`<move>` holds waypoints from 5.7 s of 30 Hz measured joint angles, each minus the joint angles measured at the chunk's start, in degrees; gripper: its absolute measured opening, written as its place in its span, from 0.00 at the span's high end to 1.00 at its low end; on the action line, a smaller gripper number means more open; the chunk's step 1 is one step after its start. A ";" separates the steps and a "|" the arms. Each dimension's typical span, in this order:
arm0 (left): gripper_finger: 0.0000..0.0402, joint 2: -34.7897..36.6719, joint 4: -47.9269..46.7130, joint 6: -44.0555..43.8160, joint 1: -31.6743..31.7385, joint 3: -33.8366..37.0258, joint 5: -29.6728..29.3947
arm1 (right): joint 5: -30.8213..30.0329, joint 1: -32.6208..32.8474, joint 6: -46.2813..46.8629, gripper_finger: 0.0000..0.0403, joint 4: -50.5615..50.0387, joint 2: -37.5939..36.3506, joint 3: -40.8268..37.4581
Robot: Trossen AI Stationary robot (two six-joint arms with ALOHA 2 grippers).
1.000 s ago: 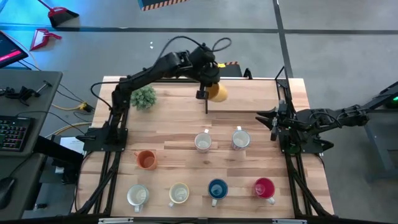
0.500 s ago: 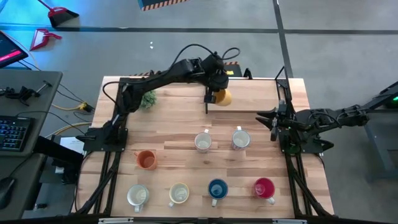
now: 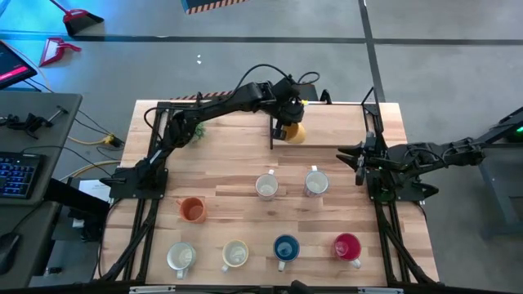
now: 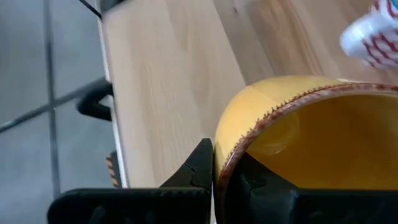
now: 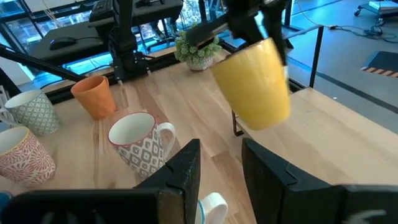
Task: Place coffee mugs
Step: Put the yellow mug on the shelf
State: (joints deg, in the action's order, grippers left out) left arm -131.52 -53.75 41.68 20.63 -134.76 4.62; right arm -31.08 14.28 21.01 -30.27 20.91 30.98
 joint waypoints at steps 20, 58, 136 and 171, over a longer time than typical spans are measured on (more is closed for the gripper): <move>0.99 -0.92 2.64 1.92 1.13 -0.13 -2.85 | -0.01 0.00 -0.04 0.76 -0.10 0.00 0.00; 0.99 17.90 -19.58 -8.57 4.78 22.24 -0.66 | -0.05 0.00 -0.50 0.76 0.95 0.02 0.00; 0.76 18.66 -2.35 -18.05 -1.84 43.47 -3.69 | 0.54 0.02 -1.98 0.76 1.38 0.00 0.02; 0.71 50.82 -13.20 -36.44 -4.31 50.84 13.06 | 0.88 -0.02 -1.56 0.76 1.82 0.02 0.07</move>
State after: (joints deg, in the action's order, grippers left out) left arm -80.70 -66.95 5.25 16.32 -83.92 17.68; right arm -30.20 14.26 19.45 -28.45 20.93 31.05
